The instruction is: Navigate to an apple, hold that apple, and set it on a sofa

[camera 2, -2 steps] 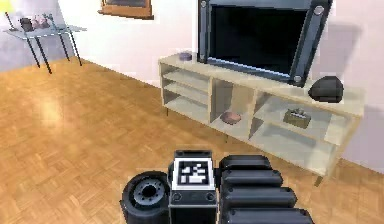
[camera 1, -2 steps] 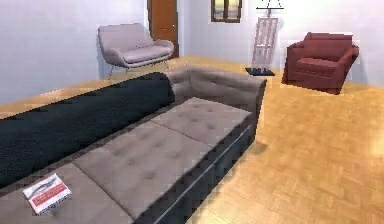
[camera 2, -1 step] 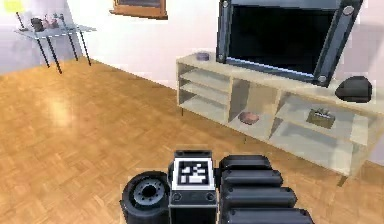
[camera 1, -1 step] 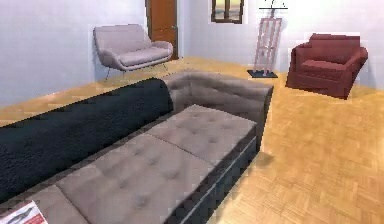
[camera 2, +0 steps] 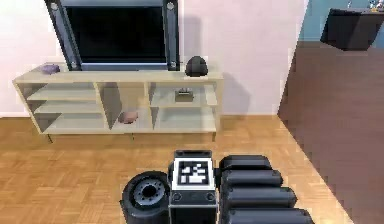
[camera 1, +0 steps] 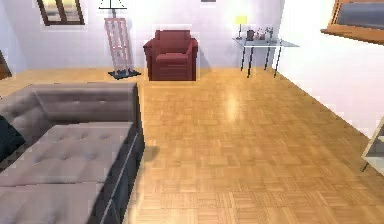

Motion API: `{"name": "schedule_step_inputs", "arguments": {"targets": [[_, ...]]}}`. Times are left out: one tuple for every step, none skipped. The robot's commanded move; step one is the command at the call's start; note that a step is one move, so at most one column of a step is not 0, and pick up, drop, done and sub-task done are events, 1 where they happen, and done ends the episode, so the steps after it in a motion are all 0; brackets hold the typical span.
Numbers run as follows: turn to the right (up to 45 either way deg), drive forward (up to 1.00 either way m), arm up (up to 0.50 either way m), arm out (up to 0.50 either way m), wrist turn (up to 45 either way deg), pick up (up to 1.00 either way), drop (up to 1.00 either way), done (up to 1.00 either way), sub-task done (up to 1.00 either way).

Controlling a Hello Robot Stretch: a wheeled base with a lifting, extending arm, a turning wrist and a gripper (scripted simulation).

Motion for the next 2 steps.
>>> {"name": "schedule_step_inputs", "arguments": {"targets": [[0.0, 0.60, 0.00, 0.00, 0.0, 0.00, 0.00, 0.00, 0.00], [45.0, 0.00, 0.00, 0.00, 0.0, 0.00, 0.00, 0.00, 0.00]]}}
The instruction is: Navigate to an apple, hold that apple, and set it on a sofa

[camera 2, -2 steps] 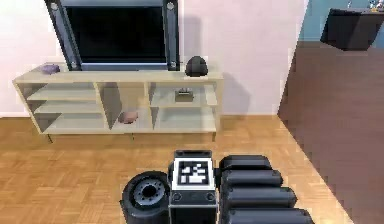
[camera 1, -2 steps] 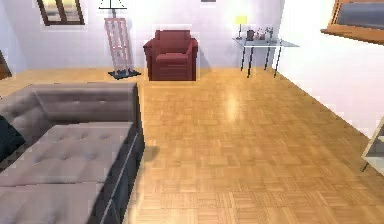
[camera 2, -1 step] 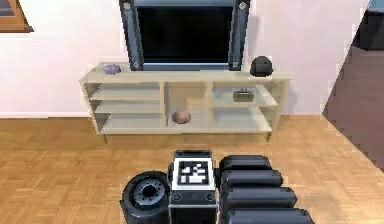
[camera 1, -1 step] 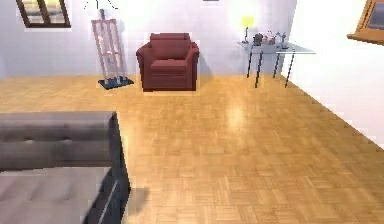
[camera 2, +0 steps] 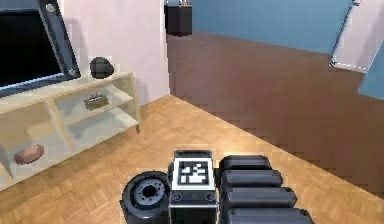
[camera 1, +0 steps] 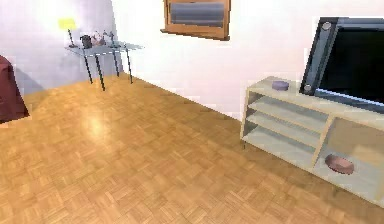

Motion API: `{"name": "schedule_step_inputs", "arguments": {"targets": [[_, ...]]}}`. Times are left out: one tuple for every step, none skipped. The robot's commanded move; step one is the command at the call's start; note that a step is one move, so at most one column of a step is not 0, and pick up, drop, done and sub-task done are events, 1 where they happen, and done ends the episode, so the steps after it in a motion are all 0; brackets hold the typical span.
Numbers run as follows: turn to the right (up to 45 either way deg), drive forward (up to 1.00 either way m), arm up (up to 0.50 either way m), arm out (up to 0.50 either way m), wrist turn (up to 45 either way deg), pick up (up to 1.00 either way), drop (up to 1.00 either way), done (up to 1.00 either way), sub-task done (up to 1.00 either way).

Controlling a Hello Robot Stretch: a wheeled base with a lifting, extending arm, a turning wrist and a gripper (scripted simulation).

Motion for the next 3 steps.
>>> {"name": "schedule_step_inputs", "arguments": {"targets": [[42.0, 0.00, 0.00, 0.00, 0.0, 0.00, 0.00, 0.00, 0.00], [-45.0, 0.00, 0.00, 0.00, 0.0, 0.00, 0.00, 0.00, 0.00], [-39.0, 0.00, 0.00, 0.00, 0.0, 0.00, 0.00, 0.00, 0.00]]}}
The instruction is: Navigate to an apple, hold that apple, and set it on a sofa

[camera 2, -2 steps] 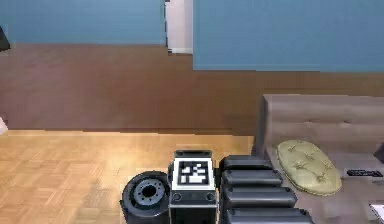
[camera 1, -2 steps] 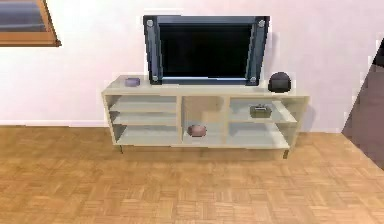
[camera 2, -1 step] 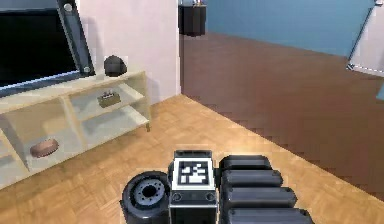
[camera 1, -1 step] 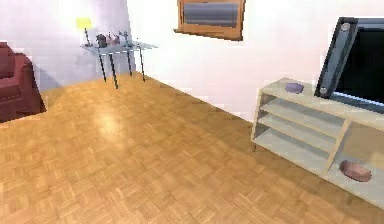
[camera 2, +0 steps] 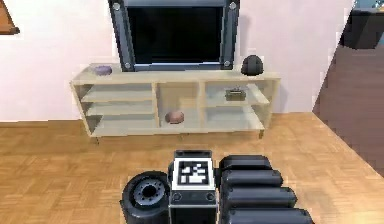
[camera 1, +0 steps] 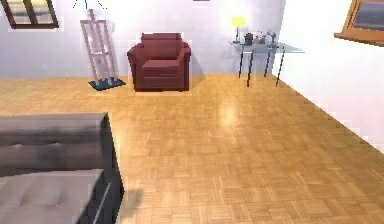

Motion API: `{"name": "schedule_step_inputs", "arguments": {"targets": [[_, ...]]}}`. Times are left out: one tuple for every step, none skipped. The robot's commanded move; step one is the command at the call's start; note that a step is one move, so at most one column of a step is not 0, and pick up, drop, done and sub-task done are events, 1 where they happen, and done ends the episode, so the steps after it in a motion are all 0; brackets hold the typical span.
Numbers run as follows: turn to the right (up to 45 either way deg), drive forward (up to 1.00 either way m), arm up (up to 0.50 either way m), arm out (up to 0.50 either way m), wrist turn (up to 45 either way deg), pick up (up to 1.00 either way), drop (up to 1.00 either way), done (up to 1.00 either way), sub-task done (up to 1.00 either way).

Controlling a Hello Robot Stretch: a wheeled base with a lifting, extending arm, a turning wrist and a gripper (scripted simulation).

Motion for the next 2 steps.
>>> {"name": "schedule_step_inputs", "arguments": {"targets": [[-3.0, 0.00, 0.00, 0.00, 0.0, 0.00, 0.00, 0.00, 0.00], [45.0, 0.00, 0.00, 0.00, 0.0, 0.00, 0.00, 0.00, 0.00]]}}
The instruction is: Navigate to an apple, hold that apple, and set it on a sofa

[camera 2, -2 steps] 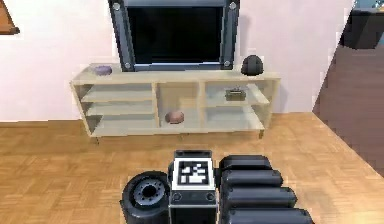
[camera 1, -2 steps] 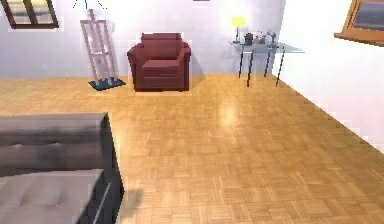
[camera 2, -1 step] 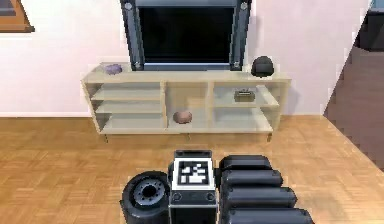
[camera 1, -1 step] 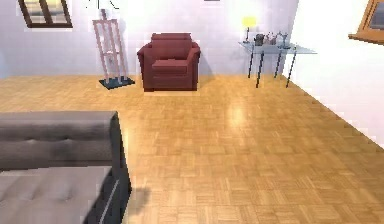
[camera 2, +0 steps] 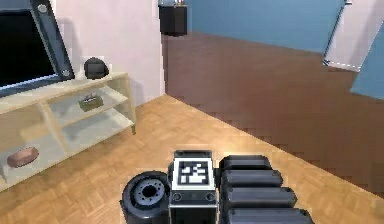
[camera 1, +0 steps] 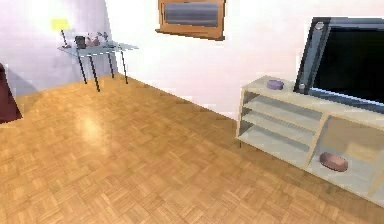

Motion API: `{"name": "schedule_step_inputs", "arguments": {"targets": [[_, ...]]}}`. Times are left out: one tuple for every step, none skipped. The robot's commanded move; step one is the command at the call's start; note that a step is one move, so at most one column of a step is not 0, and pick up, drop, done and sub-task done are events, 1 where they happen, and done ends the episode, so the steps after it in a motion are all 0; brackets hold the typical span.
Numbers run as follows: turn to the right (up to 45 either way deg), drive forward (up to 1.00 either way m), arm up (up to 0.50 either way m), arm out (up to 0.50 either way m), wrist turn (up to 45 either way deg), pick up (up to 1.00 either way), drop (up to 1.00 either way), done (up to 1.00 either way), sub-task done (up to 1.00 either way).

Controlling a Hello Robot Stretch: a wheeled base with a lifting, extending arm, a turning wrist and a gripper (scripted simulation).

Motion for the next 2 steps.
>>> {"name": "schedule_step_inputs", "arguments": {"targets": [[30.0, 0.00, 0.00, 0.00, 0.0, 0.00, 0.00, 0.00, 0.00], [-45.0, 0.00, 0.00, 0.00, 0.0, 0.00, 0.00, 0.00, 0.00]]}}
